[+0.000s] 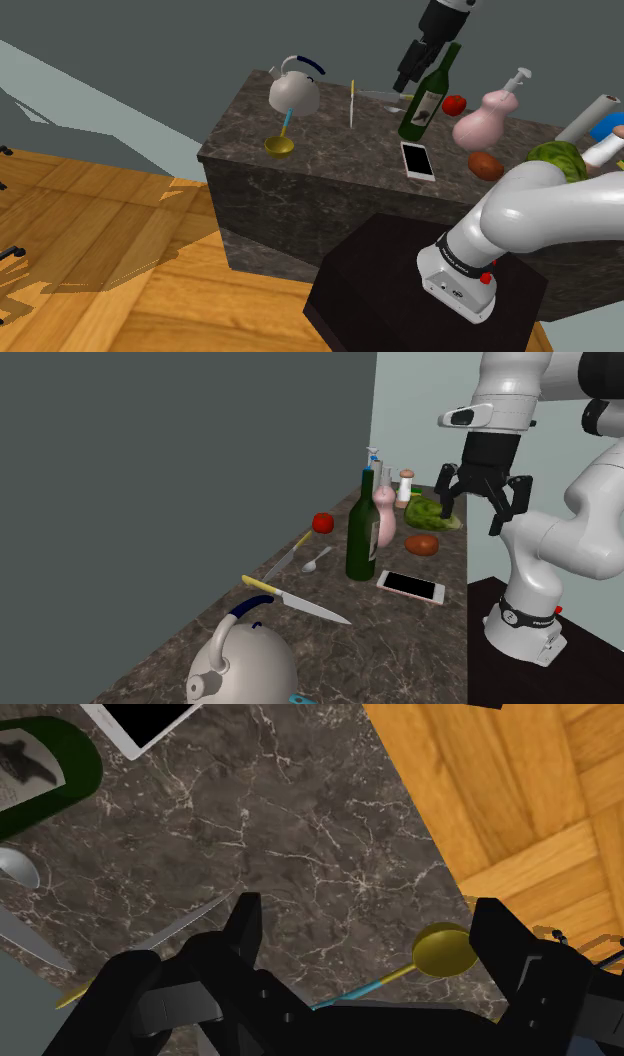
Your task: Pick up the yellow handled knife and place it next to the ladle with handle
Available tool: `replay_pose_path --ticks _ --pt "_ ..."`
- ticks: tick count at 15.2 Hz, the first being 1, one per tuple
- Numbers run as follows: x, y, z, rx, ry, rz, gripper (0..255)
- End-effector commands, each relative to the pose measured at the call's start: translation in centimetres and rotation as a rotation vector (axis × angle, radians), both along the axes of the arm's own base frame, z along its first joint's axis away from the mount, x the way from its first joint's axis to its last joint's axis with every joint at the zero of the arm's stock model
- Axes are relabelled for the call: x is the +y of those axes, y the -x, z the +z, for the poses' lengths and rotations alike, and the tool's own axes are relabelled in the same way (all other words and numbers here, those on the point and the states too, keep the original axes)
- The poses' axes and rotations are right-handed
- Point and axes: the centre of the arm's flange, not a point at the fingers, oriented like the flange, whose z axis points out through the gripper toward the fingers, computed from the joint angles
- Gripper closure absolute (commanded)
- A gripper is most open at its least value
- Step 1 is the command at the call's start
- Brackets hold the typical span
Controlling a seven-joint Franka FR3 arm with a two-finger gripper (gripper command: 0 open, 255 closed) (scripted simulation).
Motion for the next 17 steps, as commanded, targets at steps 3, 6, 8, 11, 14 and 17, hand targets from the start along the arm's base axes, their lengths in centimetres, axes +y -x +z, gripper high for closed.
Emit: replay_pose_path --ticks 3,6,8,11,14,17 --pt "-2.3 -0.6 -1.1 0.005 0.004 0.029 0" --pt "-5.8 -1.5 -2.8 0.012 0.011 0.071 0" --pt "-8.0 -2.2 -3.9 0.016 0.015 0.100 0" --pt "-11.4 -3.4 -5.6 0.024 0.022 0.143 0" --pt "-14.8 -4.7 -7.3 0.031 0.028 0.186 0" --pt "-18.0 -6.1 -8.9 0.038 0.034 0.228 0"
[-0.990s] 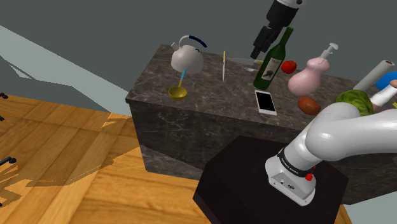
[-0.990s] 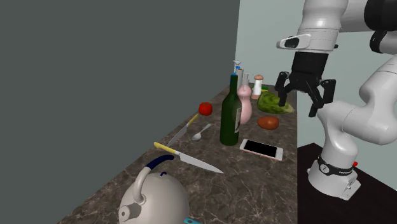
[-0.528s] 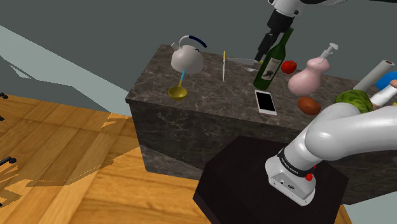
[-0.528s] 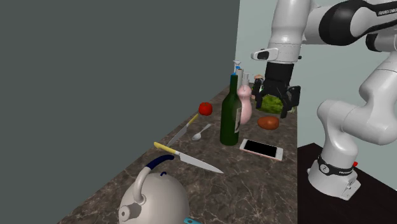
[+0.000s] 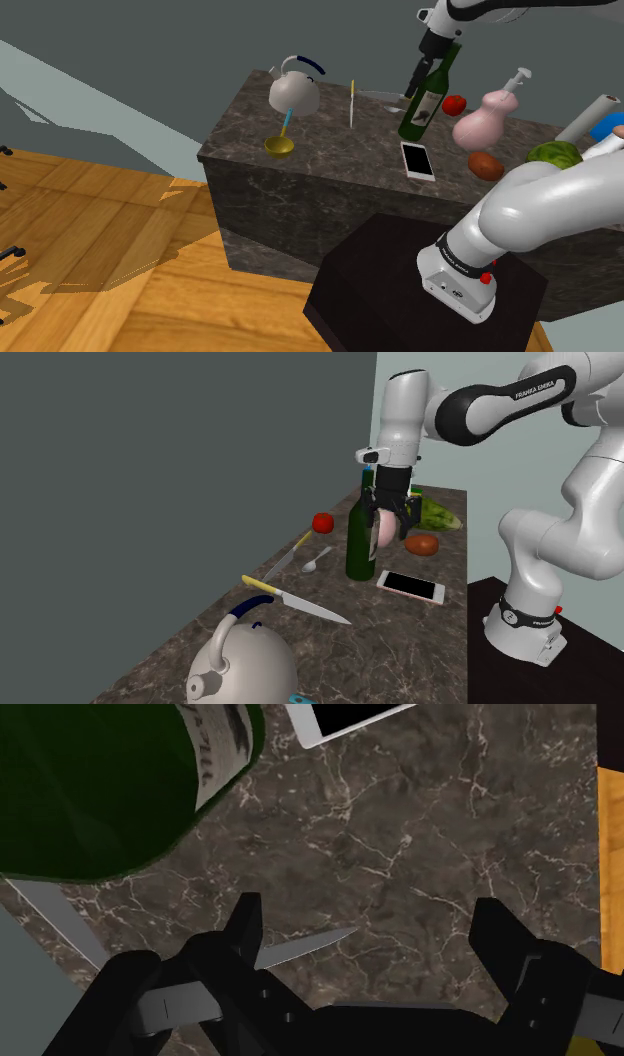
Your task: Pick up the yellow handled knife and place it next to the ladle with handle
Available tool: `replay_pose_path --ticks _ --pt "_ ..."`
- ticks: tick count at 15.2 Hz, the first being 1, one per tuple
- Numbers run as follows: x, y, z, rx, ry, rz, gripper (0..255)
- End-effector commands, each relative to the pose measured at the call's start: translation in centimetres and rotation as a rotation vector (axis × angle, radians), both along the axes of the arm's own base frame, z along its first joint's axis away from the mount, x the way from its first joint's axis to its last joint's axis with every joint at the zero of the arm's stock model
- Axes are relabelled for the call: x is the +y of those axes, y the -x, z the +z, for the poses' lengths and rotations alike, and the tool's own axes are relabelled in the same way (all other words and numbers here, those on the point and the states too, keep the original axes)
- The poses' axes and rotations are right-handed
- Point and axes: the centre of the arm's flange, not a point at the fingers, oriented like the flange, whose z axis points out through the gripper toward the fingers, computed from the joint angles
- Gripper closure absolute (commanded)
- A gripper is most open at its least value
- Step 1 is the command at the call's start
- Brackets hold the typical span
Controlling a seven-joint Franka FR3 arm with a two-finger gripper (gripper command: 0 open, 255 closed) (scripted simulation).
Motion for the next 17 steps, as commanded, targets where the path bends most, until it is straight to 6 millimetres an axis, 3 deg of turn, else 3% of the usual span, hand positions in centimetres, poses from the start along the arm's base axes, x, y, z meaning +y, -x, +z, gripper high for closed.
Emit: replay_pose_path --ticks 1,17 --pt "-2.2 -1.0 -1.2 0.005 0.006 0.031 0" --pt "-18.6 -10.9 -9.8 0.042 0.040 0.260 0"
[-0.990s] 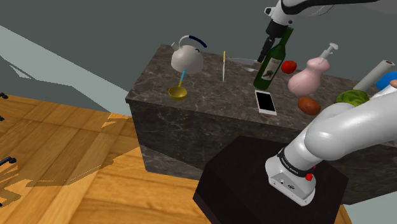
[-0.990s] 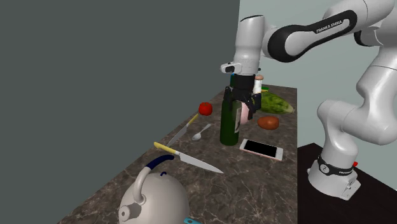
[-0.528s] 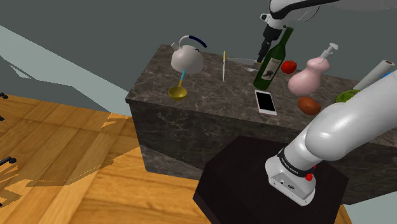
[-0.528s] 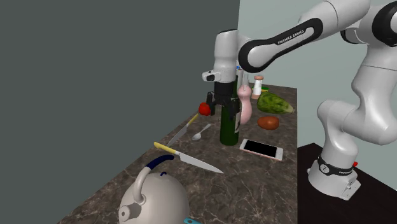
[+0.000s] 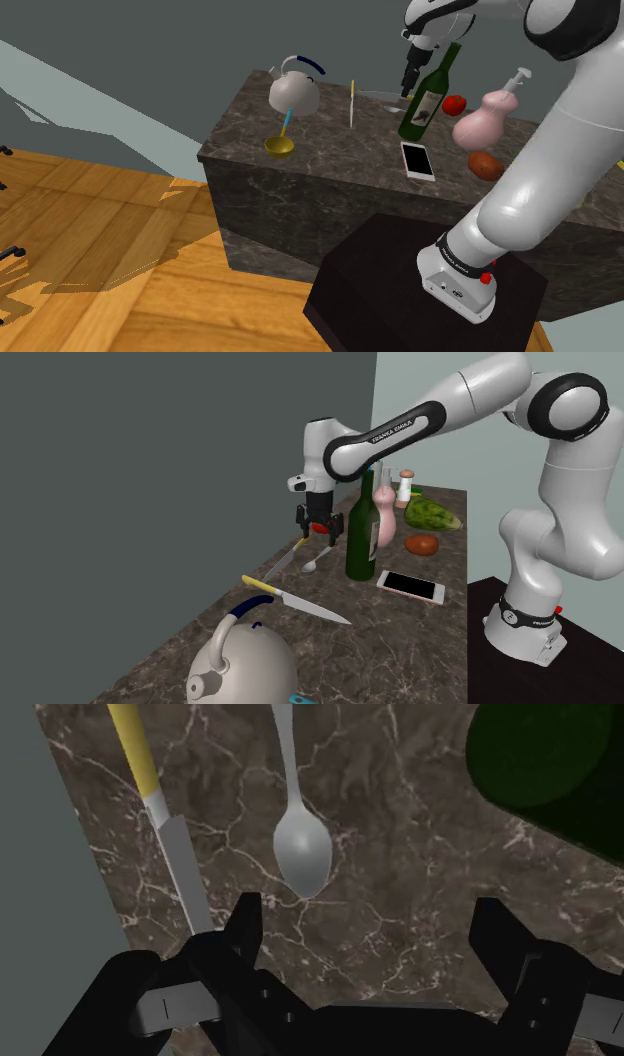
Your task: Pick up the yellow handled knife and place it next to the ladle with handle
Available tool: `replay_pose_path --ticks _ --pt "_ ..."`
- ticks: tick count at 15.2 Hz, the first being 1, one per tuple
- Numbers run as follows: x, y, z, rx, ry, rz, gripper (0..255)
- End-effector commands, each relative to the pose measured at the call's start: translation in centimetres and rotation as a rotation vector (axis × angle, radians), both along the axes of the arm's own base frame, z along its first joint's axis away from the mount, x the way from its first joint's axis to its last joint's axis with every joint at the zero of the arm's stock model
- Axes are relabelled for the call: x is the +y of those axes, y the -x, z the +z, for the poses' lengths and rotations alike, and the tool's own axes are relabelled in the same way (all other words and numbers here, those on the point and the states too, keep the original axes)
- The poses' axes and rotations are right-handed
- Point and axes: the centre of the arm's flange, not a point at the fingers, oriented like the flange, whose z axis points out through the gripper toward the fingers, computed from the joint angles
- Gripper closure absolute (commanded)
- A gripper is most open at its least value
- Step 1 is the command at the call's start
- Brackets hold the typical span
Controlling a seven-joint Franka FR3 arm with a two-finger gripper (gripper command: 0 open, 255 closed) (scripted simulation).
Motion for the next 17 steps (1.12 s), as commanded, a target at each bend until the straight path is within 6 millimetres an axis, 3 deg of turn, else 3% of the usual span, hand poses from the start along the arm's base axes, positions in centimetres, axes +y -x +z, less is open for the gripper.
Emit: replay_pose_path --ticks 1,8,17 --pt "-2.2 -1.2 -1.1 0.005 0.004 0.032 0" --pt "-8.6 -6.7 -4.8 0.022 0.019 0.132 0" --pt "-8.8 -6.8 -8.9 0.022 0.019 0.135 0"
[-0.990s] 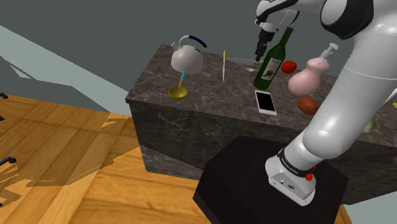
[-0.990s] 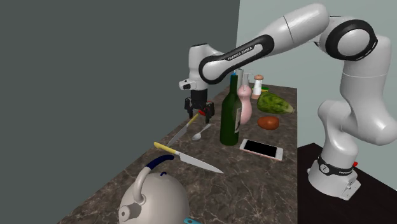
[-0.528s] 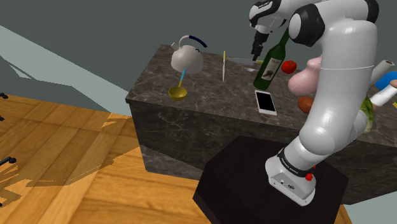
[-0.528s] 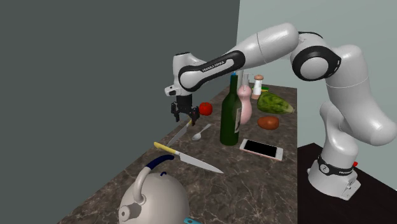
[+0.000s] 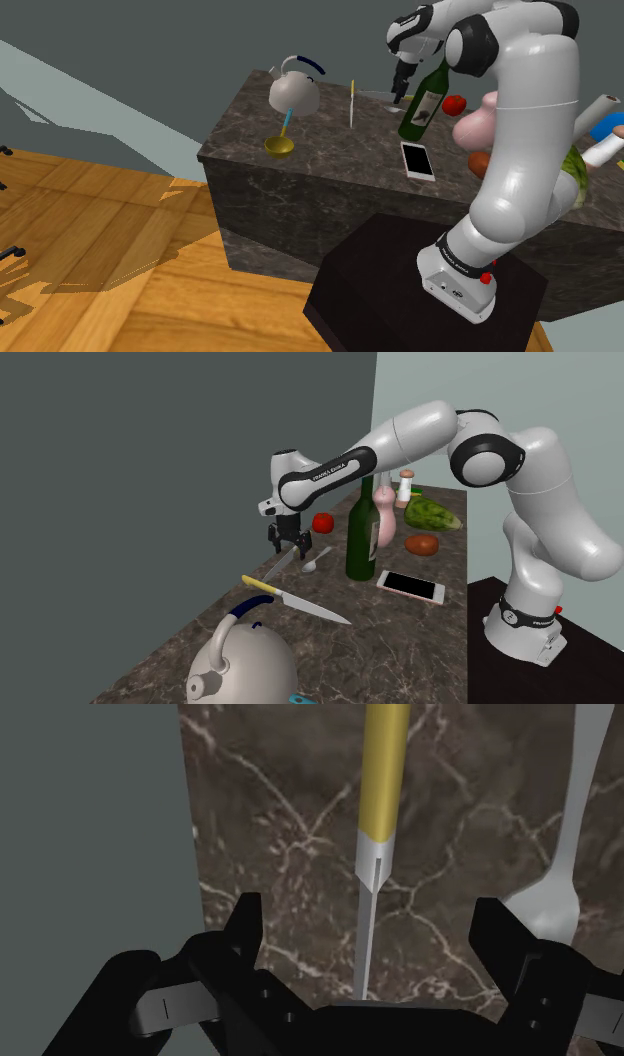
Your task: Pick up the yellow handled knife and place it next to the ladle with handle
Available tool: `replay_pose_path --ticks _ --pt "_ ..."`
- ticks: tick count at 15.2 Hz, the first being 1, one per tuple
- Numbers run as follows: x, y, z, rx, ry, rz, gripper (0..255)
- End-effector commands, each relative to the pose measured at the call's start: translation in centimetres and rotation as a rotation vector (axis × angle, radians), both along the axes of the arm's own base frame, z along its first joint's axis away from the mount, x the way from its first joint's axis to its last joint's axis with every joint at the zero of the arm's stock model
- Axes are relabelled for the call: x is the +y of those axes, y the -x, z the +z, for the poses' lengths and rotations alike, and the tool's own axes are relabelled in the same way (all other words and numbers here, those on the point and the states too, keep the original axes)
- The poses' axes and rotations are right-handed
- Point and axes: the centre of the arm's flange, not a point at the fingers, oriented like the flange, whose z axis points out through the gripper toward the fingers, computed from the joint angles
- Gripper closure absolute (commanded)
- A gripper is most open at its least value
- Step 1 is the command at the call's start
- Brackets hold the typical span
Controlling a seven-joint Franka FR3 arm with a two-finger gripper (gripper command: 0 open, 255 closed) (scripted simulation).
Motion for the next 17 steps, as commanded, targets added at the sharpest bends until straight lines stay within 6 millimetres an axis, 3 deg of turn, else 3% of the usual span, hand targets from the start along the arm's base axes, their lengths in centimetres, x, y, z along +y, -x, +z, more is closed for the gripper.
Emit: replay_pose_path --ticks 1,7,8,17 --pt "0.01 -0.09 -0.27 -0.001 0.000 0.000 0" --pt "0.01 -0.09 -0.27 -0.001 0.000 0.000 0" --pt "0.01 -0.09 -0.27 -0.001 0.000 0.000 255" --pt "0.01 -0.09 -0.27 -0.001 0.000 0.000 255"
